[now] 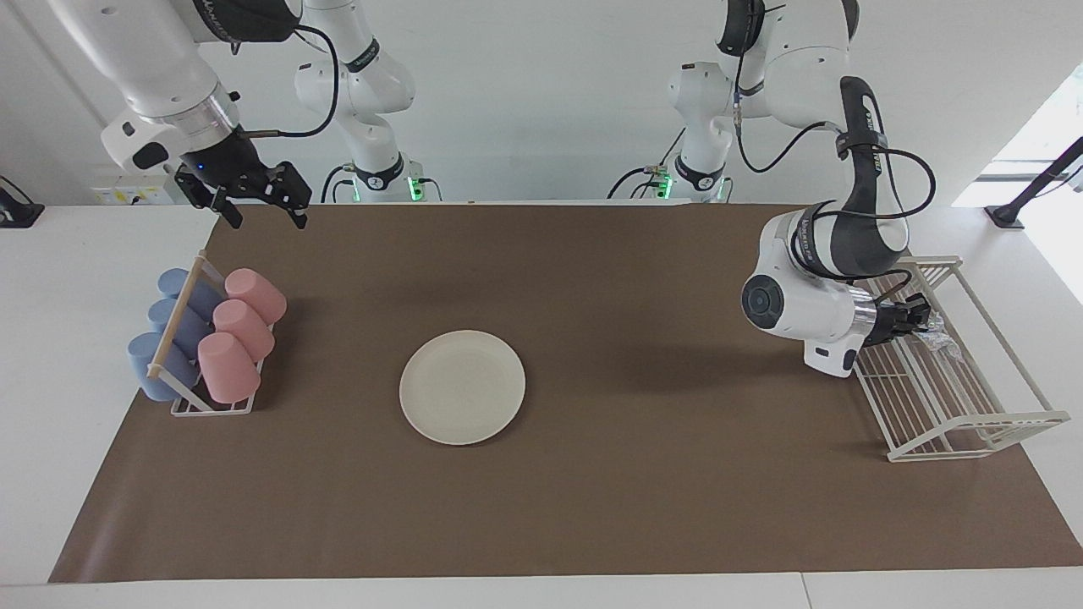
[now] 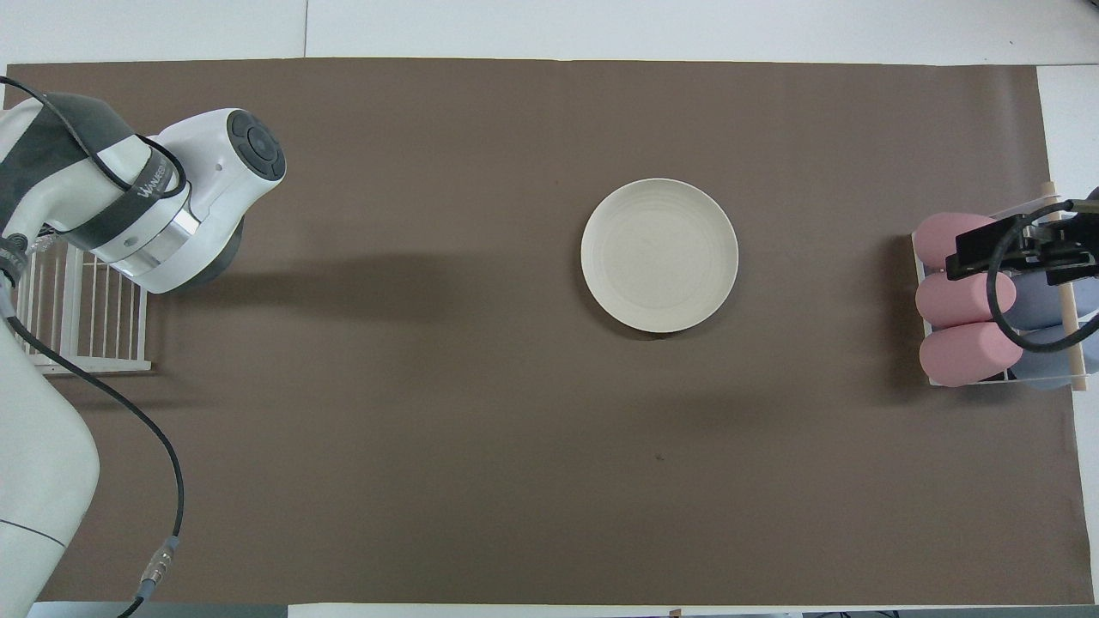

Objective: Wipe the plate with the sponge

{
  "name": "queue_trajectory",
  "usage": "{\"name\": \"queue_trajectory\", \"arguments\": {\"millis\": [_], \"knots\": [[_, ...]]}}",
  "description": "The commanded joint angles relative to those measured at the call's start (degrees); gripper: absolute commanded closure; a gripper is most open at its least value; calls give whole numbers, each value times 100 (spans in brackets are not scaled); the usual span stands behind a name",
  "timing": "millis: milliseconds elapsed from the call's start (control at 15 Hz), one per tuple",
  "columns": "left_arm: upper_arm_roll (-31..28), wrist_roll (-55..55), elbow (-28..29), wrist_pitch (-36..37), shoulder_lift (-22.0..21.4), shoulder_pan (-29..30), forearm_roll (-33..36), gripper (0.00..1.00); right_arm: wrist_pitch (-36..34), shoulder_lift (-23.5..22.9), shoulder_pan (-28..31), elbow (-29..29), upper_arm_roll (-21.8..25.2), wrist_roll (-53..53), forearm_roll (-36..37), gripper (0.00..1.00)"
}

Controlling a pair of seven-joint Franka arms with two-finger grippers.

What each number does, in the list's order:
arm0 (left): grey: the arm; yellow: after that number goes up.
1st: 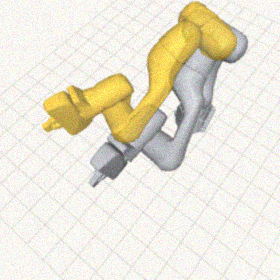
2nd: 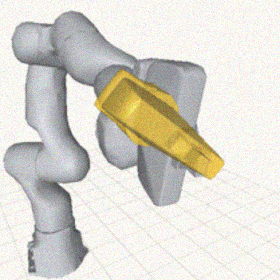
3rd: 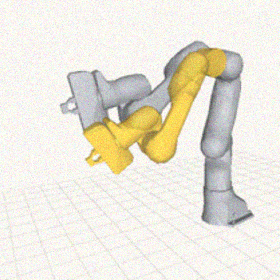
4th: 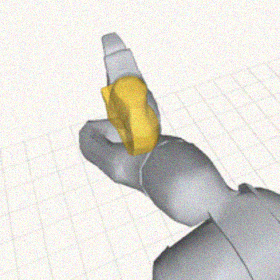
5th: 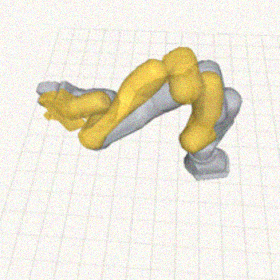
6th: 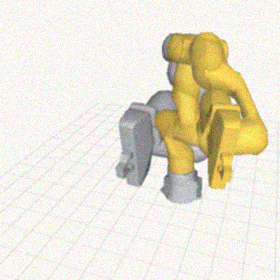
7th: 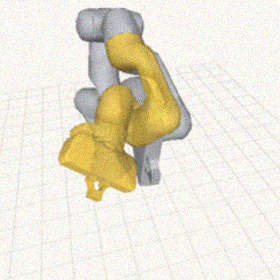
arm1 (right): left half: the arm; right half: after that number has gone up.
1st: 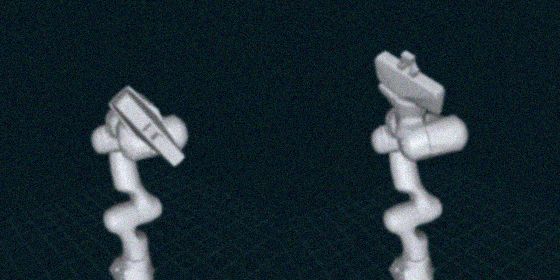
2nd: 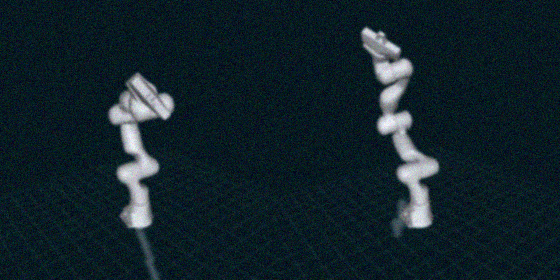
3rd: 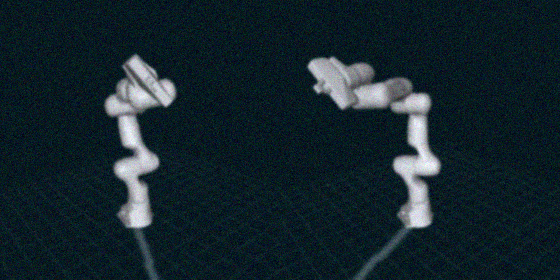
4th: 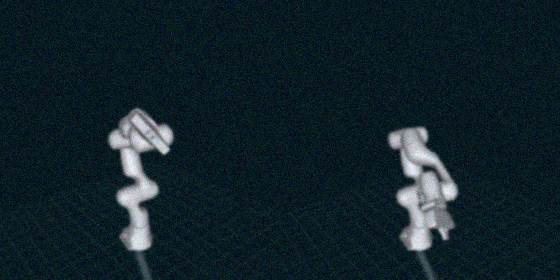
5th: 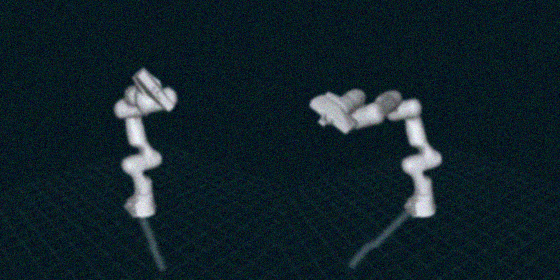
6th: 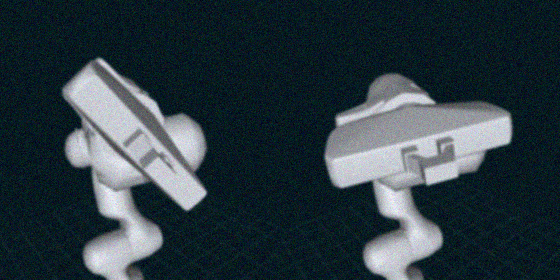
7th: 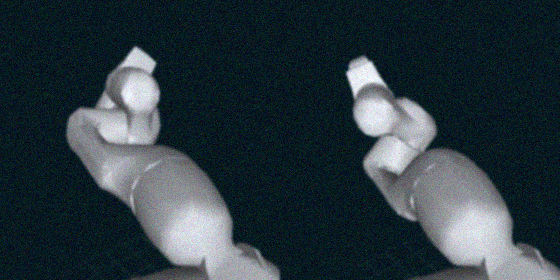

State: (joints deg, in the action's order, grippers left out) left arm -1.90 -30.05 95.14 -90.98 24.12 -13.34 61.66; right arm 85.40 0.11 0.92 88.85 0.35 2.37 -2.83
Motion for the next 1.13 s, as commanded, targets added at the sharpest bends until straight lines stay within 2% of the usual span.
{"name": "queue_trajectory", "arguments": {"millis": [0, 66, 199, 266, 665, 1063], "knots": [[14, -106, 181, -157, -171, 33, -127, 53, 135, 147, 84, 230, -61, -193, 99, 0], [14, -106, 181, -175, -162, 33, -206, 23, 144, 147, 93, 230, -61, -193, 99, 0], [14, -115, 172, -236, -162, 42, -321, 5, 135, 147, 93, 221, -61, -211, 99, 0], [14, -115, 163, -245, -162, 42, -321, 0, 135, 147, 93, 221, -61, -211, 99, 0], [14, -97, -3, -263, -179, 68, -671, 0, 144, 147, 84, 221, -61, -202, 99, 0], [-47, 96, -750, -175, -671, 218, -2340, 0, 144, 147, 66, 212, -70, -167, 99, 0]]}}
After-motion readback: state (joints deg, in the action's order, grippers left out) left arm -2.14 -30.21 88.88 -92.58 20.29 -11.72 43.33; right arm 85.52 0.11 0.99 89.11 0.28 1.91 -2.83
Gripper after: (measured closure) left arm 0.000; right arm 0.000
